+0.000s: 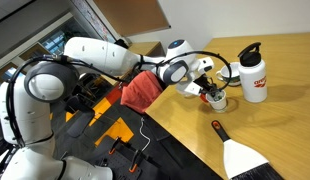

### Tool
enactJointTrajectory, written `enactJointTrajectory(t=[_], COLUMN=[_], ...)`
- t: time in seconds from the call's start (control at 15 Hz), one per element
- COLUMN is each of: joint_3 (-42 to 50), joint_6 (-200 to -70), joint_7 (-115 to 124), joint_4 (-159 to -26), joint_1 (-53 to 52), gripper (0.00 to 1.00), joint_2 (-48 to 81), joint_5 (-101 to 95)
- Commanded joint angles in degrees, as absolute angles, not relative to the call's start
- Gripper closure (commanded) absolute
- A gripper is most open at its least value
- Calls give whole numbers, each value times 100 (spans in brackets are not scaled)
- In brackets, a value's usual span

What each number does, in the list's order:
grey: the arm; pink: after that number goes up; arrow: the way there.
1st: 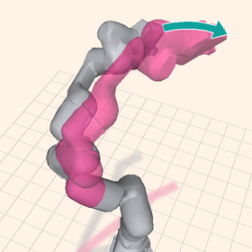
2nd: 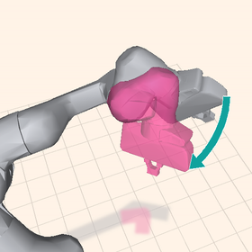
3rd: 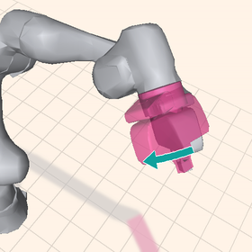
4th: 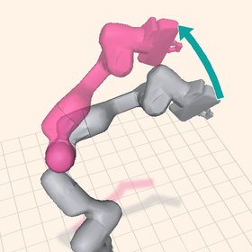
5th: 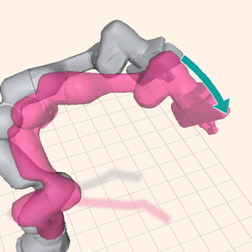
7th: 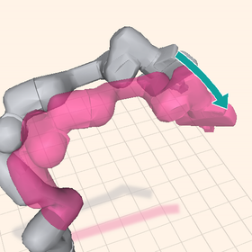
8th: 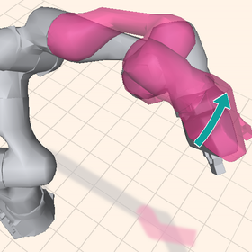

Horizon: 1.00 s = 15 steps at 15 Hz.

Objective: Move the candies from the white cup to the bowl and close it

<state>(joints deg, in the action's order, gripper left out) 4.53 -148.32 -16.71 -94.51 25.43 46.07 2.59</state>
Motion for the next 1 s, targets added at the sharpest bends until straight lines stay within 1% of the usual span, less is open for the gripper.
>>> enactJointTrajectory(t=[0.0,0.2,0.27,0.47,0.6,0.93], joint_3=[491,515,520,641,882,1064], joint_6=[-14587,-14603,-14603,-14565,-14452,-13992], joint_7=[-1632,-1620,-1627,-1450,-1061,-633], joint_4=[-9196,-9227,-9272,-9529,-9708,-10242], joint_1=[2485,2451,2446,2339,2130,1729], gripper=[75,98,100,100,99,99], joint_2=[4693,4642,4593,4312,4067,3171], joint_5=[249,220,213,181,113,-30])
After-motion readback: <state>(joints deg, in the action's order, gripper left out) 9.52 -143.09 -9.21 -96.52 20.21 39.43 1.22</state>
